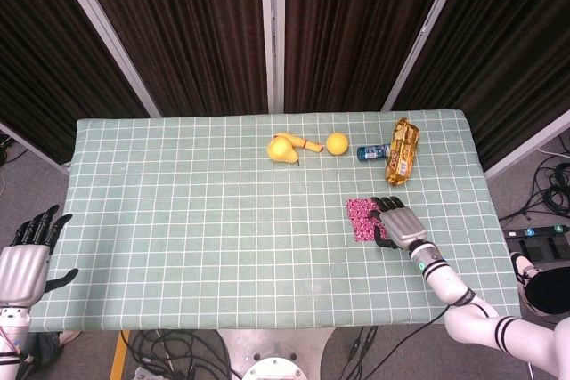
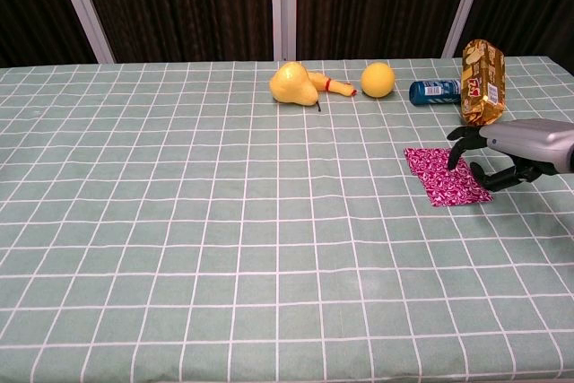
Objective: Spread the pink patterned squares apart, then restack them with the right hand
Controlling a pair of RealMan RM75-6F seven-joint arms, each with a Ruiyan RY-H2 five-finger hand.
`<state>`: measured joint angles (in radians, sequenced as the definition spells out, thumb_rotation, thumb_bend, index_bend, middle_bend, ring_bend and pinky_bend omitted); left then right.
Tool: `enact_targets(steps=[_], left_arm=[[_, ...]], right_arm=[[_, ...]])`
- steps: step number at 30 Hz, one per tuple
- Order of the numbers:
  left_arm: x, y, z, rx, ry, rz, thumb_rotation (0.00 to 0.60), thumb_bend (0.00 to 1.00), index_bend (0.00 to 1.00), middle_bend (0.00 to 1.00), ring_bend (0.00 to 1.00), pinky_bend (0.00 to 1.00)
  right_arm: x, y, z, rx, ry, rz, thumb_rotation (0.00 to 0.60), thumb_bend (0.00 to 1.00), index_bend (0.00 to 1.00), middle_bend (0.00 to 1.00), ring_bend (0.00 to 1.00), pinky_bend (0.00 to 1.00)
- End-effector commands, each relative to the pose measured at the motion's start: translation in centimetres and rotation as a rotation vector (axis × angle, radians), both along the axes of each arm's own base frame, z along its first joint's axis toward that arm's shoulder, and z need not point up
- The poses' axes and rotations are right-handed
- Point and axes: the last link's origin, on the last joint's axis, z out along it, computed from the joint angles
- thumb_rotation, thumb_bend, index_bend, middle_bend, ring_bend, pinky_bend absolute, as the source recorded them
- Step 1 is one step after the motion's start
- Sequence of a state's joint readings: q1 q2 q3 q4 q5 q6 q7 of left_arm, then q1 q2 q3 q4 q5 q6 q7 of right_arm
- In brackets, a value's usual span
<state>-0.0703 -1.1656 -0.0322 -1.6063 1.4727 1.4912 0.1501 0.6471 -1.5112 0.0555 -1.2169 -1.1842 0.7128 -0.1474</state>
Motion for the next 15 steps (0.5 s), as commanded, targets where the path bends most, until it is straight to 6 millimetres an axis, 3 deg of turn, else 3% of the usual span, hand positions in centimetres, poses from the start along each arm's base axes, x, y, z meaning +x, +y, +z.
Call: enact_targets(steps=[1, 15], left_arm=[[0.0, 0.0, 0.0, -0.001, 0.0, 0.0, 0.6, 0.0, 0.19, 0.15, 0.12, 0.17], [0.1, 0.3, -0.2, -0.009, -0.003, -0.006, 0.6, 0.0, 0.19, 0.15, 0.12, 0.17]], right_arm=[[0.1, -0.5, -0.8, 0.012, 0.012, -0.005, 0.302, 0.66, 0.27, 0.03, 0.0, 0.0], [-0.7, 1.6, -0.3, 0.047, 0.028, 0.006, 0.295, 0.66, 0.27, 0.03, 0.0, 0.0]])
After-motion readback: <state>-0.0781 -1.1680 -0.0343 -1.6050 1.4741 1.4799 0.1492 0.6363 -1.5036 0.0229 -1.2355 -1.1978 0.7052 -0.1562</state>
